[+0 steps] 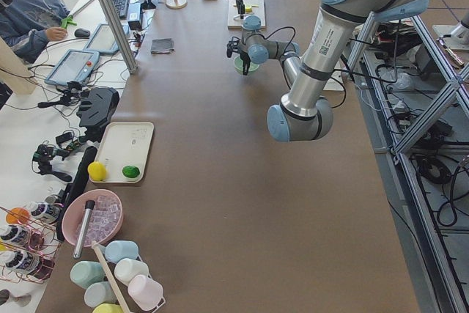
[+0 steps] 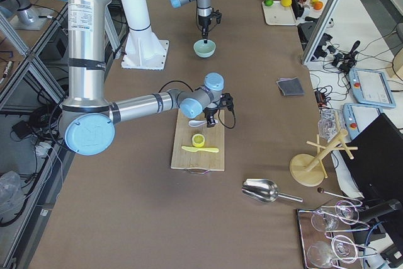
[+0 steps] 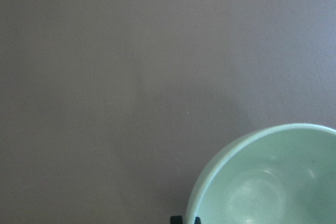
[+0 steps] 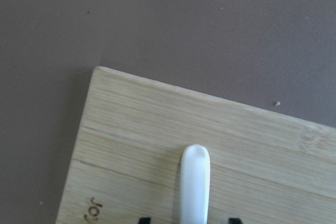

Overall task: Place spoon in bowl
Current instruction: 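Slide bowl toward table center with left gripper while right gripper lowers onto spoon, then grasp and lift spoon with right gripper while left gripper withdraws from bowl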

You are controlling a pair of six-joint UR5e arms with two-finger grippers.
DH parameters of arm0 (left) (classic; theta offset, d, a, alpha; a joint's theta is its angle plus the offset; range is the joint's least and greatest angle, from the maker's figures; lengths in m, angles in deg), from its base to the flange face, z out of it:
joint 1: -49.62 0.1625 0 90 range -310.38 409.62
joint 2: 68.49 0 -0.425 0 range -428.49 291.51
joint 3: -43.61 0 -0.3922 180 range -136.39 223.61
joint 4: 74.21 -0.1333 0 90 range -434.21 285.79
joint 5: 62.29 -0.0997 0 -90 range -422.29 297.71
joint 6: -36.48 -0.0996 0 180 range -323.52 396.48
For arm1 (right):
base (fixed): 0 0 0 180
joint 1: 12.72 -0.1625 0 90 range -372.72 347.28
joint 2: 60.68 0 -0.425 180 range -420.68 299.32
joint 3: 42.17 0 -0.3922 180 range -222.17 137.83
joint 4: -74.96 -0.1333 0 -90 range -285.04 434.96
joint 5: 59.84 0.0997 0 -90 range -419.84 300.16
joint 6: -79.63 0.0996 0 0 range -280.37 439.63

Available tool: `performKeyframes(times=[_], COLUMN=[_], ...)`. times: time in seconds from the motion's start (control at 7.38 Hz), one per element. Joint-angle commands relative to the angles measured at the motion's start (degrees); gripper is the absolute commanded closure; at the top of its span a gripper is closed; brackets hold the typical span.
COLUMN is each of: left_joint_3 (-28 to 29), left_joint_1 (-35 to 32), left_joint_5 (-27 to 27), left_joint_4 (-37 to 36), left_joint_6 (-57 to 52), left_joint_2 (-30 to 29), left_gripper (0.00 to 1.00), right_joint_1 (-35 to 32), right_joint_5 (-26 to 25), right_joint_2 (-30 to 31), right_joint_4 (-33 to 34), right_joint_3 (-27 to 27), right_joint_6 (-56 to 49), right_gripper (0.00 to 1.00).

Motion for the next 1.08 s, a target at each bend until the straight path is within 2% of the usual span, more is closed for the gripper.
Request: performKeyframes(times=[0.0,0.41,0.81,0.95], left_joint_3=[0.28,0.28,0.63,0.63], left_joint_1=[0.27,0.79,1.24,1.15], left_joint_5=[-0.14,-0.05,-0.05,-0.05], left_joint_4=[0.0,0.0,0.0,0.0], left_joint_6=[0.01,0.01,0.01,0.01], left_joint_2=[0.17,0.26,0.17,0.17], left_gripper=[1.0,1.0,1.0,0.81], right_joint_1=[0.0,-0.17,-0.09,-0.17], right_joint_5=[0.04,0.13,0.13,0.13], right_joint_2=[0.09,0.79,0.53,0.09], right_joint_4=[0.1,0.1,0.1,0.1], right_joint_3=[0.03,1.61,1.88,1.88], right_joint_6=[0.0,0.0,0.0,0.0], right_gripper=[0.69,1.0,1.0,1.0])
